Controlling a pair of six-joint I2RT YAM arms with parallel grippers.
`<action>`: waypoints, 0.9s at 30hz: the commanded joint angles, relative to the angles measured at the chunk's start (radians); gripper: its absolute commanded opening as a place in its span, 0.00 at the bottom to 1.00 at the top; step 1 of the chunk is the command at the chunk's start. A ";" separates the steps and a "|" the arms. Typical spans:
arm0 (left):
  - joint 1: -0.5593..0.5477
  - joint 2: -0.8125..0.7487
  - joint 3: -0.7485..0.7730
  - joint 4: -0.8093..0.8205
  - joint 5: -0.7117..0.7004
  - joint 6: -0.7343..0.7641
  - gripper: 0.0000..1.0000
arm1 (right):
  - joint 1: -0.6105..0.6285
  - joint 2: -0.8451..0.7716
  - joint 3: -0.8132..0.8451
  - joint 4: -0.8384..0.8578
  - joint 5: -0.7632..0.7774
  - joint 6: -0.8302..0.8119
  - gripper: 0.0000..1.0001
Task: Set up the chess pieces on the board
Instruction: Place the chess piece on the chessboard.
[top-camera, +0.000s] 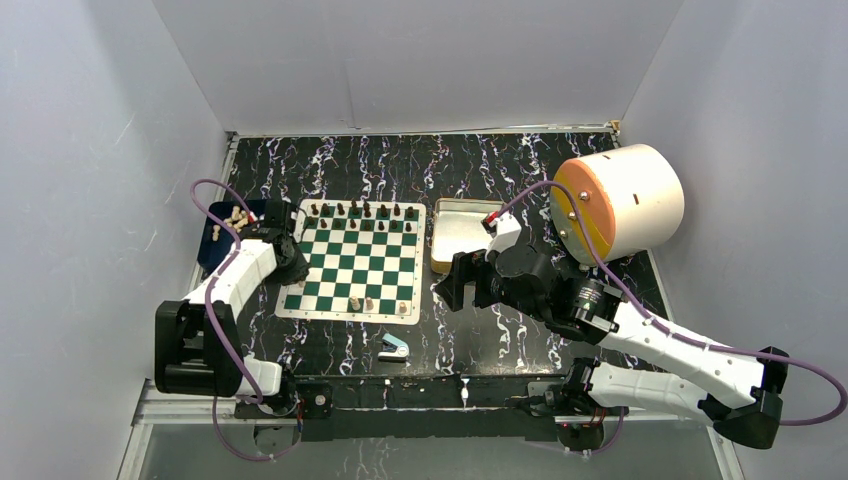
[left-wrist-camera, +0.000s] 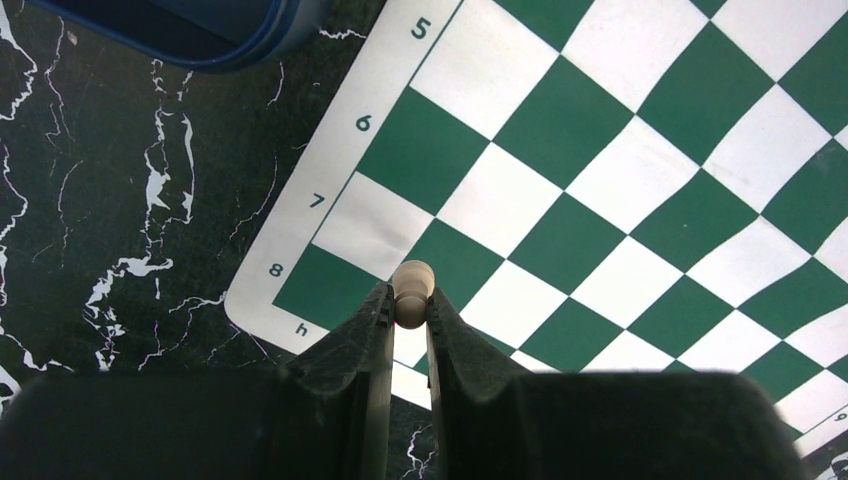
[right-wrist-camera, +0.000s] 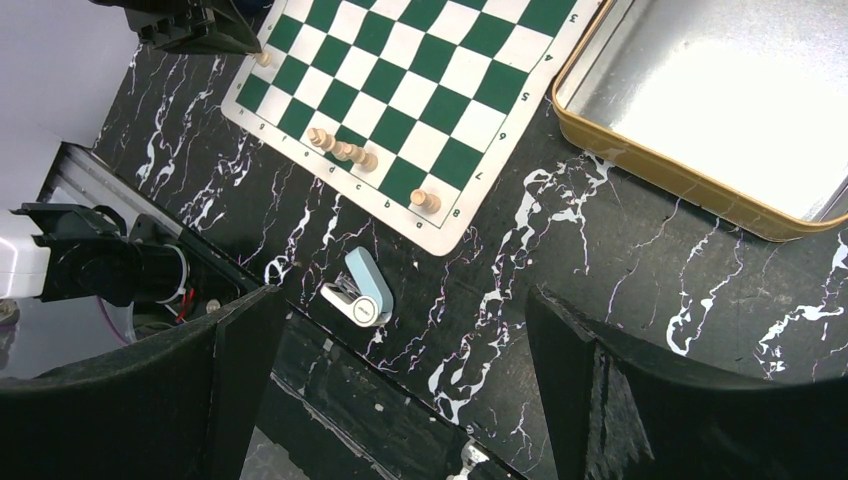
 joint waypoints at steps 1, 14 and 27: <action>-0.003 -0.012 -0.013 0.020 -0.054 -0.003 0.11 | -0.002 -0.018 0.008 0.027 0.006 0.007 0.99; -0.003 0.016 -0.065 0.077 -0.097 0.021 0.11 | -0.003 -0.018 0.004 0.021 0.015 0.012 0.99; -0.003 0.036 -0.063 0.091 -0.117 0.038 0.12 | -0.002 -0.013 0.003 0.018 0.014 0.018 0.99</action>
